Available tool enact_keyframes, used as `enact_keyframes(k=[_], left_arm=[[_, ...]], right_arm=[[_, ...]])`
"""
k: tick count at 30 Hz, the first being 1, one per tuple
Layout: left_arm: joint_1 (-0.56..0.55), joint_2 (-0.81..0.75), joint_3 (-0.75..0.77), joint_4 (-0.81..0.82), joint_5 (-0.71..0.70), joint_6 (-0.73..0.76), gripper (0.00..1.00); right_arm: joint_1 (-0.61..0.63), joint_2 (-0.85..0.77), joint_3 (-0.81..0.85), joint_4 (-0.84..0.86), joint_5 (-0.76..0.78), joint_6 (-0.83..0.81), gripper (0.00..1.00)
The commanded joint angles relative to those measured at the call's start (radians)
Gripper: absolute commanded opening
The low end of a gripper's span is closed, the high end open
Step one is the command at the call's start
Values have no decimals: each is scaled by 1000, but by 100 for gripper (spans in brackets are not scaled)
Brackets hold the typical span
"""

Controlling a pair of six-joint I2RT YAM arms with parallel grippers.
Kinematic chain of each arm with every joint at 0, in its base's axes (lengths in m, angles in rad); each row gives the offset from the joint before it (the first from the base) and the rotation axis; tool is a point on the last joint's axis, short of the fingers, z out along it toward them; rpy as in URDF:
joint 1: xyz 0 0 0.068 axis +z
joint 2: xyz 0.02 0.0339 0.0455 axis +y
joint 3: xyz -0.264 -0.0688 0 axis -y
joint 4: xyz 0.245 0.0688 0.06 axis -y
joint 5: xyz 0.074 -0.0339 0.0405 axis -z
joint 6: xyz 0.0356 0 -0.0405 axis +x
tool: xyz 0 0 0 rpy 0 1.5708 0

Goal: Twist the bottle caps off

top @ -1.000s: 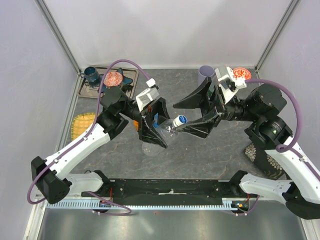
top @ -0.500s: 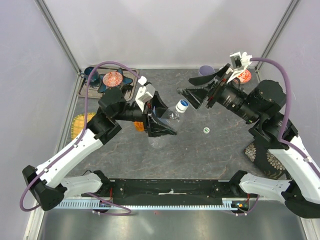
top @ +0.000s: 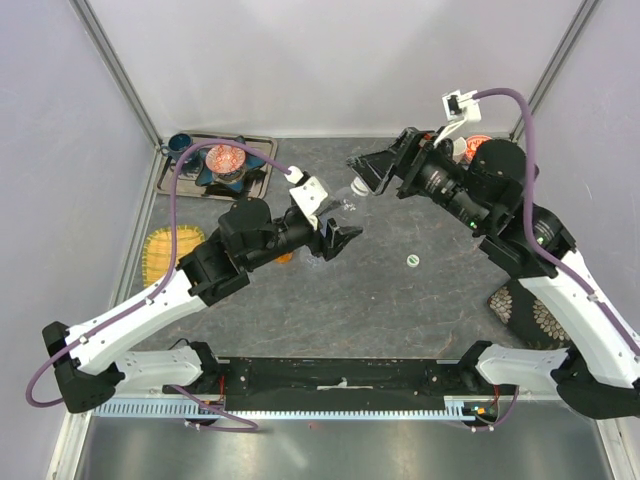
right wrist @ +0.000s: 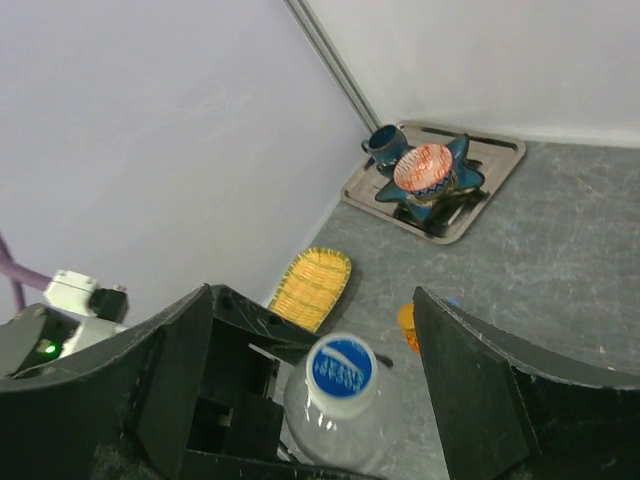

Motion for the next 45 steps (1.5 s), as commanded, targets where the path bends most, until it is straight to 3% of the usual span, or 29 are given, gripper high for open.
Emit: enact_keyframes(k=[1, 11, 28, 32, 40, 43, 44, 45], left_arm=[[-16, -6, -1, 30, -243, 96, 33], [-28, 0, -19, 56, -273, 110, 33], [-39, -19, -33, 62, -280, 117, 34], [-42, -20, -33, 64, -282, 116, 34], [-43, -20, -31, 64, -282, 114, 34], [-43, -23, -36, 64, -273, 110, 33], [-43, -26, -39, 64, -259, 104, 33], [-43, -29, -39, 64, -244, 101, 33]], right_arm=[[4, 17, 25, -39, 35, 21, 87], [4, 52, -26, -24, -11, 15, 84], [4, 63, -85, 31, 2, 27, 65], [2, 54, -113, 46, 0, 35, 56], [4, 32, -144, 51, 20, 31, 26], [4, 16, -161, 54, 41, 15, 12], [5, 9, -170, 60, 54, 9, 1], [4, -1, -174, 65, 57, 4, 0]])
